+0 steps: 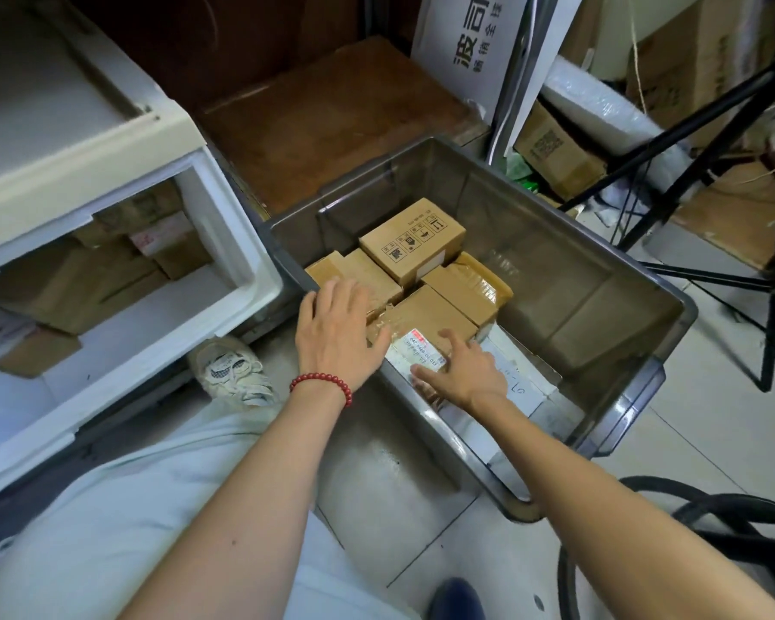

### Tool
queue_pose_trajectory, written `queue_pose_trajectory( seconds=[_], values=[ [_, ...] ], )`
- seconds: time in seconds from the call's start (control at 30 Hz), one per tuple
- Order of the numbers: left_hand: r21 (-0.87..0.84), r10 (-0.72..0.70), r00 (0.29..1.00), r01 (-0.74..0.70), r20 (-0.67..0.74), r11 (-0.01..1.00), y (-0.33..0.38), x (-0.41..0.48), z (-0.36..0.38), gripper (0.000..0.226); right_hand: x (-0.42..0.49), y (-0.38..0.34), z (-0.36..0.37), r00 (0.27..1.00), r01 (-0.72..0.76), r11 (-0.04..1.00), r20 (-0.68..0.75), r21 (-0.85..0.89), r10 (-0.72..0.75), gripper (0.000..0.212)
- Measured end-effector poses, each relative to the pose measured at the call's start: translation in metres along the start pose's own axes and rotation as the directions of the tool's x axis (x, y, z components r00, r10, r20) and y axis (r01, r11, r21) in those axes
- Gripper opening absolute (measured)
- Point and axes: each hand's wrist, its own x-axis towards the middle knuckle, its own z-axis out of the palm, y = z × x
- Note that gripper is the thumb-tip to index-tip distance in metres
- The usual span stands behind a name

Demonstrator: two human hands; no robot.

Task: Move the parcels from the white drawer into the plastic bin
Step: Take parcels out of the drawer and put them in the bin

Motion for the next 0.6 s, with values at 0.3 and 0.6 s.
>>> queue_pose_trajectory(
  seconds=[0.3,0.6],
  values=[
    [0.108,-0.453,0.871,0.44,0.192,0.891,-0.103,-0.05,-0.047,0.056,-0.021,-0.077,-0.043,0.934,0.304,0.952,-0.191,-0.026,-0.303,0.056],
    [0.026,-0.675,0.706,0.686,0.215,0.727,-0.207,-0.108,-0.096,0.066,-0.056,-0.2,-0.007,0.768,0.627,0.777,-0.132,-0.042,-0.627,0.049]
  ],
)
